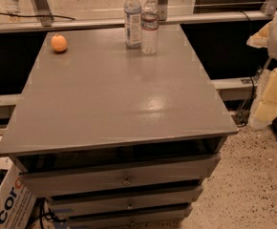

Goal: Move orange near water bottle

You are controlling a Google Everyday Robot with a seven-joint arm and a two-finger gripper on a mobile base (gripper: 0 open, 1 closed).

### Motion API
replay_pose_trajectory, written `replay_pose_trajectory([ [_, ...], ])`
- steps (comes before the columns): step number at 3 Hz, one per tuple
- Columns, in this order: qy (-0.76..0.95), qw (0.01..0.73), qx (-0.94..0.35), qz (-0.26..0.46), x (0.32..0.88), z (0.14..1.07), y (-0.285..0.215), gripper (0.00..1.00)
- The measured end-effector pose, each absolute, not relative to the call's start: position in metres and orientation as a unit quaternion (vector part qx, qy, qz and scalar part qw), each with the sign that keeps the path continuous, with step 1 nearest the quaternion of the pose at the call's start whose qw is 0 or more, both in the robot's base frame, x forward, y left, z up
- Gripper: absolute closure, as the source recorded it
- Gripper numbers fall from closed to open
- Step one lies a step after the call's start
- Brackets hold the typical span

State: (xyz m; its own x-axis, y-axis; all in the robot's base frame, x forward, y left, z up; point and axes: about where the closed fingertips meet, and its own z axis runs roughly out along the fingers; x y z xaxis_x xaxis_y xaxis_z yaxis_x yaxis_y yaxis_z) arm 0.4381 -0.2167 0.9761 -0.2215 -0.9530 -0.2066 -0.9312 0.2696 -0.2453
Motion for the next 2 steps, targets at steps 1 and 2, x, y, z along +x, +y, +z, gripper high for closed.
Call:
replay_pose_trajectory([
  [1, 0.781, 0.159, -0.603, -0.034, 0.4381, 0.9762, -0.2167, 0.0],
  [2, 0.779, 0.175, -0.601, -0.005, 0.4403, 0.9665, -0.2086, 0.0],
])
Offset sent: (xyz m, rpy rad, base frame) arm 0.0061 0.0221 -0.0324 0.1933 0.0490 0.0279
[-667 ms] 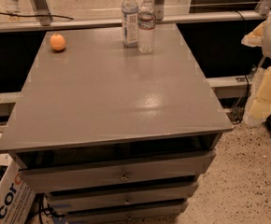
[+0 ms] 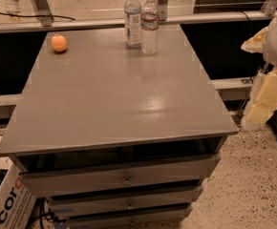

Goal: Move orange near water bottle

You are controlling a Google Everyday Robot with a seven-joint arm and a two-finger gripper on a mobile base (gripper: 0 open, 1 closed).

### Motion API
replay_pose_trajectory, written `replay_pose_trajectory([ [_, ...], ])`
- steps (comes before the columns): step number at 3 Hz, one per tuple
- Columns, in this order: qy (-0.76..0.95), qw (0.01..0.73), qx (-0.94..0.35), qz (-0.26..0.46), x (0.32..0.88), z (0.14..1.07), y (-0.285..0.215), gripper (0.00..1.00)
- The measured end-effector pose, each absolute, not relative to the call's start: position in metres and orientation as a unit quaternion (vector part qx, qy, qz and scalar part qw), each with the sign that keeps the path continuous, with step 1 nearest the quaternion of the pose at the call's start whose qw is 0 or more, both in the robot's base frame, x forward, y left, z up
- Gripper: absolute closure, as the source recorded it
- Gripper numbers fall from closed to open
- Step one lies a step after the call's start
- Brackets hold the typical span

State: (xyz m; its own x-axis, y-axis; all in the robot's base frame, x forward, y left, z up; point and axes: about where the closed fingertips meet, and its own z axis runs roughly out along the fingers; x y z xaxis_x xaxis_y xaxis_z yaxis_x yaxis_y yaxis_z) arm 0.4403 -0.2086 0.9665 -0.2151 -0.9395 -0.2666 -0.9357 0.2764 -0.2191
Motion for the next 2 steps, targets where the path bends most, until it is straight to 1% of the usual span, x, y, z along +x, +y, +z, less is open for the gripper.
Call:
replay_pose_trajectory([
  [1, 0.778, 0.206, -0.592, 0.048, 0.44, 0.946, -0.181, 0.0],
  [2, 0.771, 0.235, -0.581, 0.111, 0.445, 0.921, -0.142, 0.0],
])
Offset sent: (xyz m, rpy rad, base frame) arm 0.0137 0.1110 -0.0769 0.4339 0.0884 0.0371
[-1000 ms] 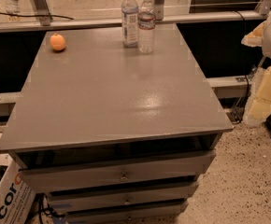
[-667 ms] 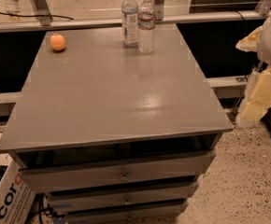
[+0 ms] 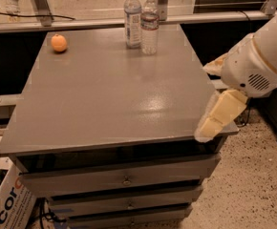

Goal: Move orange near water bottle

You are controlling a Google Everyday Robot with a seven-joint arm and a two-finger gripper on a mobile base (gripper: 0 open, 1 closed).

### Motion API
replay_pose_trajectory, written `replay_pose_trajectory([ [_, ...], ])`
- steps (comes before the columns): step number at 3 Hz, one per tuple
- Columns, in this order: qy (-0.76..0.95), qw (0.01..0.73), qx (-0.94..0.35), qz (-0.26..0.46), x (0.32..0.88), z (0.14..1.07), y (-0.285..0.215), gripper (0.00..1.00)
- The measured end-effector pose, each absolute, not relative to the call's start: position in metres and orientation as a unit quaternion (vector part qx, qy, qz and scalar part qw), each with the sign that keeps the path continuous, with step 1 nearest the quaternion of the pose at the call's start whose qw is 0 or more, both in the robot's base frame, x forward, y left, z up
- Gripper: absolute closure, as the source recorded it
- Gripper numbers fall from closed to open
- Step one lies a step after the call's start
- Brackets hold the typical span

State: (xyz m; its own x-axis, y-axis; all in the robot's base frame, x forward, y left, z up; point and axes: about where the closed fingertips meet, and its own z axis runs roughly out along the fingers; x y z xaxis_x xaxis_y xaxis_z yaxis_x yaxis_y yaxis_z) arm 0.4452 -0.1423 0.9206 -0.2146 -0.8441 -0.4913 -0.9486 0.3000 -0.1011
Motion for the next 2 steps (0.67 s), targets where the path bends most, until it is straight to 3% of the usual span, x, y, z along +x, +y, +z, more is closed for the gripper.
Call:
replay_pose_trajectory([
  [2, 0.736, 0.301, -0.559, 0.236, 0.474, 0.895, -0.057, 0.0],
])
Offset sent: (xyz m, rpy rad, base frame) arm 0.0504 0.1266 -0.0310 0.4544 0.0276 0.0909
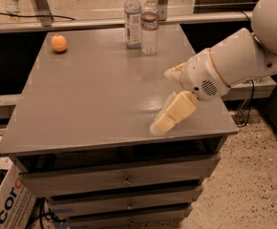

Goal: Move orange near water bottle

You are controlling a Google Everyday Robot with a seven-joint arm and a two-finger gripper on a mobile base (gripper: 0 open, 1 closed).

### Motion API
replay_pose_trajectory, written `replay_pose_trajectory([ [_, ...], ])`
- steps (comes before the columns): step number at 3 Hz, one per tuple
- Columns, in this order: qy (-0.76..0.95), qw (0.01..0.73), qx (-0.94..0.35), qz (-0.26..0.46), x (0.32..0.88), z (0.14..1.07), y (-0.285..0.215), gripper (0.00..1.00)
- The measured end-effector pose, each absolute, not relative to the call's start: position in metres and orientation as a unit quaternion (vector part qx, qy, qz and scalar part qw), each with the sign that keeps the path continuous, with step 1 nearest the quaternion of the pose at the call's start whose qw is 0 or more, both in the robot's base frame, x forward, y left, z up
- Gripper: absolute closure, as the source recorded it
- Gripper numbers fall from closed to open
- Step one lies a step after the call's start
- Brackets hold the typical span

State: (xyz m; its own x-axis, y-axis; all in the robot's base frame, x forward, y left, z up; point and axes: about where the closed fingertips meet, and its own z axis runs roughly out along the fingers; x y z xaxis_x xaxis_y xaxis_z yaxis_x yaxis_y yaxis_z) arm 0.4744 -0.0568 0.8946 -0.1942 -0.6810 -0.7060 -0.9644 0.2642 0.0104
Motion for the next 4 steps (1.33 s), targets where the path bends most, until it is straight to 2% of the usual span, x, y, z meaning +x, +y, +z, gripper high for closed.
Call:
replay_pose_trajectory([
  [1, 0.736, 0.301, -0.559, 0.236, 0.474, 0.895, -0.057, 0.0],
  [2, 0.729, 0.334, -0.548, 0.237, 0.484, 0.896, -0.048, 0.0],
  [4, 0.71, 0.423, -0.493, 0.27, 0.548, 0.886, 0.006, 0.0],
])
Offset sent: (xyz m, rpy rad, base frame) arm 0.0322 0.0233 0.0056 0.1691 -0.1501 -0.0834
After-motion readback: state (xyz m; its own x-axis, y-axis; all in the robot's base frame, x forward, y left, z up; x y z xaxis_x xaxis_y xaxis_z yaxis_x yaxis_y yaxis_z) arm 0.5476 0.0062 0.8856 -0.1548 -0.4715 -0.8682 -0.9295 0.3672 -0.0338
